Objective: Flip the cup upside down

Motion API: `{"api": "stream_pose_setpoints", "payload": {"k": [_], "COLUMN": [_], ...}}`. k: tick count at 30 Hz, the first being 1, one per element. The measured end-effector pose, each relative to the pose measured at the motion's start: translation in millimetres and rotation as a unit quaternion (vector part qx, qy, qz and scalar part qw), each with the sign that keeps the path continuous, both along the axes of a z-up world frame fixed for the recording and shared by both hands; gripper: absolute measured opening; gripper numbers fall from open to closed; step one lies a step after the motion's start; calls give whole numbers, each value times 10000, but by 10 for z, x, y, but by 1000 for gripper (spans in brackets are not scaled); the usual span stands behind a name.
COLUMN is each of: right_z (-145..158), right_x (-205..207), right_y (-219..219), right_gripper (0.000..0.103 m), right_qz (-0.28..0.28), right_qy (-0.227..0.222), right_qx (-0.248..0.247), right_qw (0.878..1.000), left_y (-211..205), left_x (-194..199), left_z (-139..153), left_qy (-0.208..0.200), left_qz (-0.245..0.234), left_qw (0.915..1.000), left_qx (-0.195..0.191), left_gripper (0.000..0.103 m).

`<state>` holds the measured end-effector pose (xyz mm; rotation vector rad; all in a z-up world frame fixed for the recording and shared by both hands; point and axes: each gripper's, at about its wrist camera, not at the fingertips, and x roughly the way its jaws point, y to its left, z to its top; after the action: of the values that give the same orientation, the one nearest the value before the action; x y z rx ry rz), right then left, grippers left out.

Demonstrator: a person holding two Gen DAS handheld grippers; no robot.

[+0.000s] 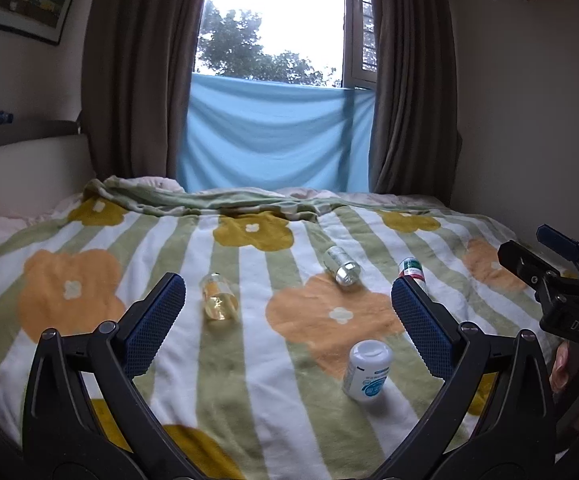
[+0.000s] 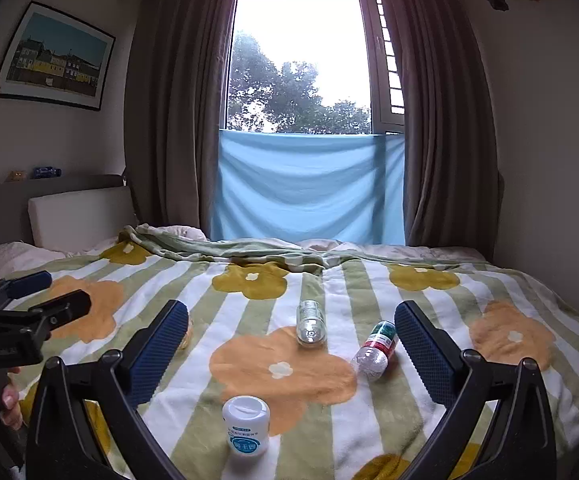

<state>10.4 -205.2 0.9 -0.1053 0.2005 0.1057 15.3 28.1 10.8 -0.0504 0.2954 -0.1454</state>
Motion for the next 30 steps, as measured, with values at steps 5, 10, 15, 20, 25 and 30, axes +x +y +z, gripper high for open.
{"api": "stream_pose_setpoints", "payload": {"k": [5, 10, 15, 20, 25, 30], "right_z": [-70, -71, -76, -81, -85, -102], "right_x": [-40, -33, -30, -32, -32, -22], "right_y": [53, 9, -5, -2, 7, 30], "right_gripper": [103, 103, 103, 103, 103, 103], "right_qz": [-132, -169, -182, -173, -180, -180], "right_qy": [-7, 48, 67, 78, 82, 94], "right_qx": [38, 149, 146, 151, 141, 141], "right_qw": [9999, 9997, 9997, 9997, 9997, 9997], "left_y": [85, 113, 103, 85, 83, 96], "left_x": [-72, -105, -112, -102, -94, -96], "left_z": [-39, -24, -37, -65, -74, -76], "left_qy": [-76, -148, -96, -26, -16, -24], "left_qz": [87, 187, 185, 199, 235, 265], "left_qw": [9999, 9997, 9997, 9997, 9996, 9995], "left_qx": [-32, 84, 88, 113, 137, 172], "left_gripper": [103, 103, 103, 103, 103, 103]}}
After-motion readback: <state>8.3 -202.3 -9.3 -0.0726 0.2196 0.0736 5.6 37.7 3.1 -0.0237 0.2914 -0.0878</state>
